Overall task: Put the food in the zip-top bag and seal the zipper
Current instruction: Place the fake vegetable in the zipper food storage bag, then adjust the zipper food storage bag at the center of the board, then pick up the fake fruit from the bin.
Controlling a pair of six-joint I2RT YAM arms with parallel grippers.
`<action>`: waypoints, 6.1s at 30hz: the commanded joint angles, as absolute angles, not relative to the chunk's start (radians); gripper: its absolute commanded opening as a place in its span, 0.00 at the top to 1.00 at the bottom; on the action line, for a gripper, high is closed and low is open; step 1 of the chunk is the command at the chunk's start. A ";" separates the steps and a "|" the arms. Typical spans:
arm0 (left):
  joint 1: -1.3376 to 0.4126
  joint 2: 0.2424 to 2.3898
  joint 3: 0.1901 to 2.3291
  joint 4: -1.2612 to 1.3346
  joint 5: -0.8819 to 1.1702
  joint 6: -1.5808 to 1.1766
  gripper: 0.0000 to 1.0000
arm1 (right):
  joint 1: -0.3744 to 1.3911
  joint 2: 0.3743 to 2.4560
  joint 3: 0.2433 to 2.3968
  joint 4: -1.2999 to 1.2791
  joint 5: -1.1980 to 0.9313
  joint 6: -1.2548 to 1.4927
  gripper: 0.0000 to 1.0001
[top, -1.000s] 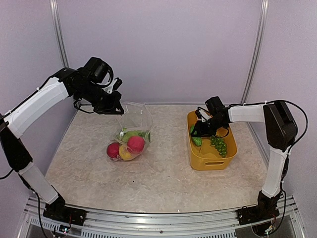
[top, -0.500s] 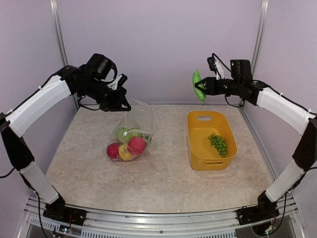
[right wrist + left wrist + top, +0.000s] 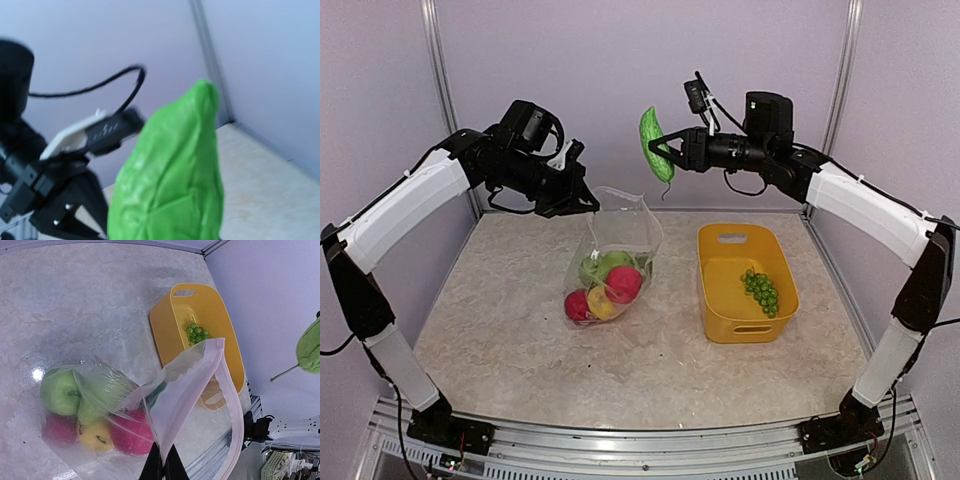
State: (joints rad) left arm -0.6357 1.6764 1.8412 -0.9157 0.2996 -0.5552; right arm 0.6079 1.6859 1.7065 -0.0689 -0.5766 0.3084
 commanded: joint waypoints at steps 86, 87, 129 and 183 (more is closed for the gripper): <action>-0.532 1.687 1.827 -0.941 0.300 -0.357 1.00 | 0.675 1.719 1.952 -0.922 -0.552 -0.637 0.29; -0.531 1.682 1.821 -0.940 0.297 -0.358 1.00 | 0.639 1.691 1.914 -0.917 -0.559 -0.635 0.29; -0.537 1.652 1.721 -0.872 0.334 -0.376 1.00 | 0.396 1.857 1.301 -0.632 0.228 -0.474 0.40; -0.554 1.735 1.776 -0.807 0.395 -0.457 1.00 | 0.630 1.745 1.952 -0.300 -0.790 -0.110 1.00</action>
